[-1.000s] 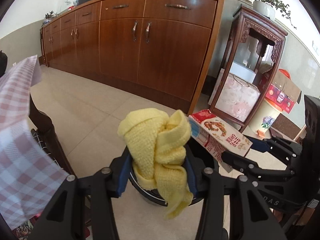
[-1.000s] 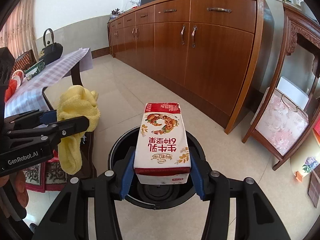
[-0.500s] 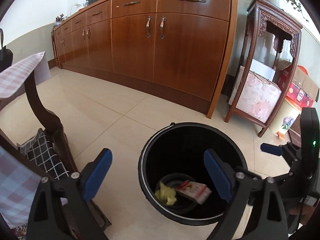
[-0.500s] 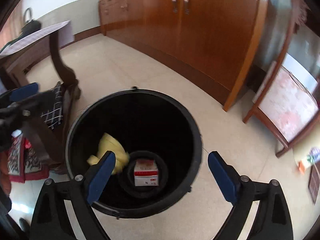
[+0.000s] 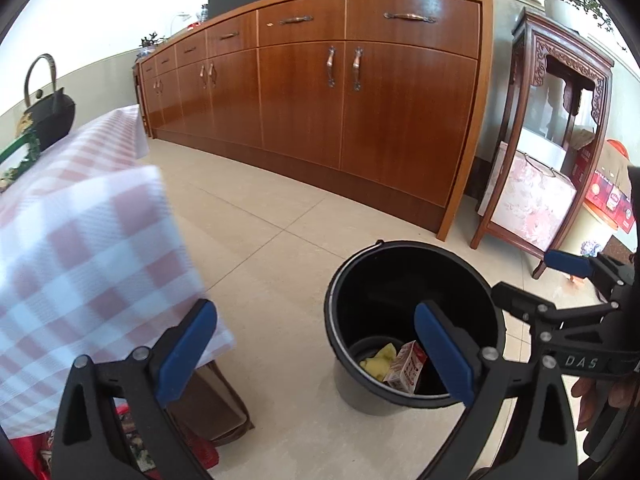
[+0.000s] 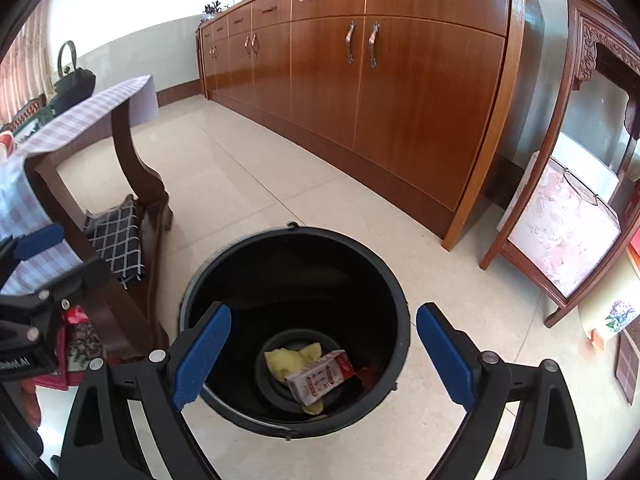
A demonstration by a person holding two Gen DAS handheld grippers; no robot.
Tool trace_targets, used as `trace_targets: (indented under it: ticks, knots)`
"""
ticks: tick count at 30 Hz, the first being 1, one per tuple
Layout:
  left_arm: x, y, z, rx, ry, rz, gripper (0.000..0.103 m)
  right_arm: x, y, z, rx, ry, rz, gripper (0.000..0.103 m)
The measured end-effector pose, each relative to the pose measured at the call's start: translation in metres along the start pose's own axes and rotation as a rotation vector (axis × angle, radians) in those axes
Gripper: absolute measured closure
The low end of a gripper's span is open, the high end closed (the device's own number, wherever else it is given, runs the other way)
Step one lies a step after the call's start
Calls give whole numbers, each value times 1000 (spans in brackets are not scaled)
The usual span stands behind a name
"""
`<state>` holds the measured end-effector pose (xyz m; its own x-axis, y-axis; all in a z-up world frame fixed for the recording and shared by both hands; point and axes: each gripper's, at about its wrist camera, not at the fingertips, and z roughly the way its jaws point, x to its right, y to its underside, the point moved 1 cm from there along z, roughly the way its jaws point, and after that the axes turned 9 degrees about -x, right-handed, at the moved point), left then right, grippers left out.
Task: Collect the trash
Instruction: 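Move both tools back from the bucket to the table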
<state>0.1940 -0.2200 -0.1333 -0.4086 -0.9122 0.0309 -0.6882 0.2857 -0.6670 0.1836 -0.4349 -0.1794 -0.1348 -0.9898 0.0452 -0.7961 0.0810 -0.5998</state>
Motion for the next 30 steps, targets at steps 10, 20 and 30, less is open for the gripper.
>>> trace_targets:
  ticks: [10, 20, 30]
  knots:
    - [-33, 13, -59, 30, -51, -34, 2, -38, -8, -49, 68, -33, 16, 8]
    - [-88, 32, -117, 76, -164, -154, 1, -91, -11, -99, 144, -131, 8, 8]
    - [-159, 58, -177, 131, -297, -270, 1, -171, -19, -133, 217, -242, -119, 7]
